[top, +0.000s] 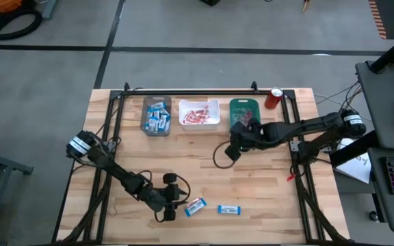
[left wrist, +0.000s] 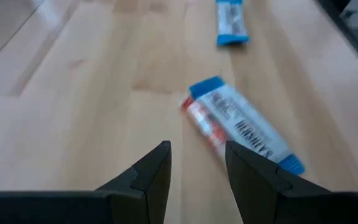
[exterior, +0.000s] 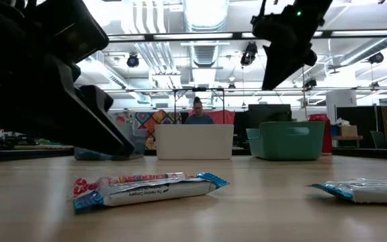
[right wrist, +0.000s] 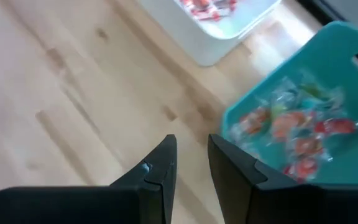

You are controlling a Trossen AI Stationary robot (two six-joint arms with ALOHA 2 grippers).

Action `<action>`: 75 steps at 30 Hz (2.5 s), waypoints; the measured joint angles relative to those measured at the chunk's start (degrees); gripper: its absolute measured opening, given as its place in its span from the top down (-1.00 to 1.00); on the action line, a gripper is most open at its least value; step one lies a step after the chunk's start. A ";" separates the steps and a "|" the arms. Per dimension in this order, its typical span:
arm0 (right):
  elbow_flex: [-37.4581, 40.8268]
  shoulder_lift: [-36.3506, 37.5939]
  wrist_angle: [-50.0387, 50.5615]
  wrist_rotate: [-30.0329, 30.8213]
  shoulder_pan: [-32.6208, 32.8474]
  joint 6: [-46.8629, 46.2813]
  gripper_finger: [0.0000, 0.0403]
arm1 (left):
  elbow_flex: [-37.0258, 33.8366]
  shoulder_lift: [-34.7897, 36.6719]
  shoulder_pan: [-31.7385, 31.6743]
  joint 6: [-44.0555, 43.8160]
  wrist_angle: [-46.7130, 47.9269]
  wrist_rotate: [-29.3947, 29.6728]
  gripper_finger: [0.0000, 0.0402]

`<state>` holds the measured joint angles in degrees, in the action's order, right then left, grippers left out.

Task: Sort candy
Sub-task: Put the orange candy into the white bin

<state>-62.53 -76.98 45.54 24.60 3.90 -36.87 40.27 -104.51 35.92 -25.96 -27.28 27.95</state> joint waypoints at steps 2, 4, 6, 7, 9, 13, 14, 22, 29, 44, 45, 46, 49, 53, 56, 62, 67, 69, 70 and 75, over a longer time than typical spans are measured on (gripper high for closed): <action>0.10 -0.06 0.00 0.02 1.62 -1.80 0.57 | 0.00 -1.45 0.03 1.00 -3.84 -0.06 0.29; 0.16 -0.06 0.00 0.35 3.13 -3.28 0.57 | 0.00 -2.16 0.07 1.72 -5.43 -0.07 0.23; 0.17 -0.06 0.00 0.93 4.46 -4.30 0.57 | 0.00 -2.25 0.04 1.86 -5.54 -0.06 0.14; 0.17 -0.06 0.00 0.96 5.07 -4.79 0.57 | 0.00 -2.25 0.04 1.86 -5.66 -0.05 0.10; 0.19 -0.06 0.00 0.99 6.10 -5.92 0.57 | 0.00 -2.25 0.04 1.75 -5.76 -0.05 0.02; 0.34 -0.06 -0.02 1.07 7.80 -6.81 0.57 | 0.00 -2.25 0.04 1.51 -5.74 -0.05 -0.06; 0.36 -0.06 -0.02 1.09 8.08 -6.85 0.57 | 0.00 -2.25 0.04 1.50 -5.75 -0.05 -0.07; 0.61 -0.06 -0.04 1.12 8.88 -7.73 0.57 | 0.00 -2.25 0.04 1.45 -6.74 -0.05 -0.02; 0.71 -0.08 -0.02 2.33 8.88 -7.82 0.57 | 0.00 -2.71 -0.08 1.44 -7.20 0.05 -0.02; 0.73 -0.08 -0.02 2.55 8.87 -8.61 0.57 | -0.31 -8.83 -0.48 -0.71 -14.37 -0.42 0.05; 0.73 -0.08 -0.04 2.57 8.86 -8.76 0.57 | -0.31 -8.83 -0.48 -1.13 -13.43 -0.41 0.08; 0.73 -0.08 -0.02 2.55 8.86 -8.93 0.57 | -0.40 -8.83 -0.48 -1.54 -13.04 -0.28 0.11; 0.73 -0.08 -0.03 2.54 8.88 -9.10 0.57 | -0.26 -8.79 -0.58 -3.81 -11.56 0.42 0.21; 0.73 -0.08 -0.02 2.53 8.88 -9.22 0.57 | -0.09 -8.61 -0.79 -6.24 -8.22 1.14 0.37; 0.73 -0.08 -0.02 2.53 8.88 -9.22 0.57 | -0.09 -8.59 -0.83 -5.57 -7.25 1.49 0.54; 0.73 -0.08 -0.02 2.55 8.88 -9.16 0.57 | -0.24 -8.11 -1.01 -2.95 -6.53 1.94 0.93; 0.73 -0.08 -0.02 2.54 8.88 -8.27 0.57 | -0.52 -5.54 -1.60 1.60 -3.91 1.71 0.86; 0.73 -0.08 0.00 2.55 8.88 -8.11 0.57 | -0.64 -3.28 -2.60 4.28 -0.43 2.08 0.87; 0.73 -0.08 -0.04 2.55 8.88 -8.09 0.57 | -0.66 -1.92 -3.50 5.54 1.42 2.45 0.88; 0.90 -0.08 -0.38 4.89 9.09 -8.13 0.57 | -0.63 6.11 -9.71 13.39 7.77 3.17 0.91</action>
<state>-61.64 -77.06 45.16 29.50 12.99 -44.99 39.64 -98.40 26.21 -12.57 -19.51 31.11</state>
